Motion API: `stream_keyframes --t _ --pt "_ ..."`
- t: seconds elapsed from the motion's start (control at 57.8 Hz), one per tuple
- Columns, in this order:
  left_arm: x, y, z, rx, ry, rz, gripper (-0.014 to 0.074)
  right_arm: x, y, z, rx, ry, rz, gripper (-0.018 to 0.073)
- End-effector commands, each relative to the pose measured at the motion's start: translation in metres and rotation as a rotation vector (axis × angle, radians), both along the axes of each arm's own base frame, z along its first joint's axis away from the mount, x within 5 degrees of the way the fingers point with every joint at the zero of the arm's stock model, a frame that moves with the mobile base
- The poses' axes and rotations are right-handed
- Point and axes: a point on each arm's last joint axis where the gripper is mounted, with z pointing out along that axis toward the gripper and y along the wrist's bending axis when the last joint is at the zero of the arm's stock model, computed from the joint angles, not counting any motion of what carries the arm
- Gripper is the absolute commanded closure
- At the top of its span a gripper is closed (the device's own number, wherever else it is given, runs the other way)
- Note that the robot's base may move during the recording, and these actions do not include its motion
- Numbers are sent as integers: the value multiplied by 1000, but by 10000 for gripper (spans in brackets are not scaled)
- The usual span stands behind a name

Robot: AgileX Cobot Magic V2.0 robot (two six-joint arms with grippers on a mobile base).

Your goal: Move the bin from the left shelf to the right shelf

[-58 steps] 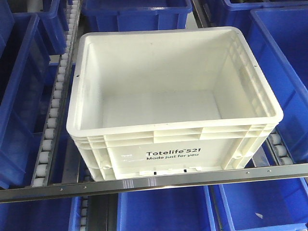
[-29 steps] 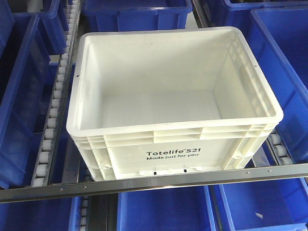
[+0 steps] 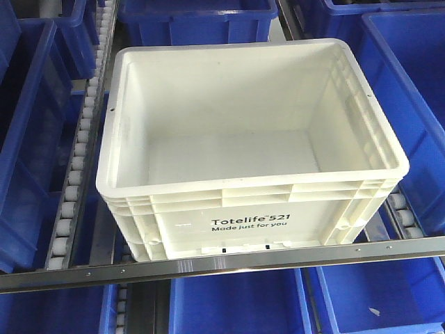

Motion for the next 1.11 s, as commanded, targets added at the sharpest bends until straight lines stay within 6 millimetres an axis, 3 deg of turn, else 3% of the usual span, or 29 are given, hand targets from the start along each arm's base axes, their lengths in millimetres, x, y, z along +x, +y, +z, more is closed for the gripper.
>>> stream_keyframes --t 0.0,0.19,0.346,0.726,1.089 --pt "0 -1 2 3 -79 -13 603 0 1 15 11 -90 7 567" --pt "0 -1 2 3 -79 -13 603 0 0 16 -122 -133 -3 567" --pt "0 -1 2 3 -79 -13 603 1 -2 15 -82 -138 -51 567" --pt "0 -1 2 3 -79 -13 603 -7 -8 -44 -23 -259 -116 567" --pt "0 -1 2 3 -79 -13 603 -9 -7 -47 -32 -244 -107 567"
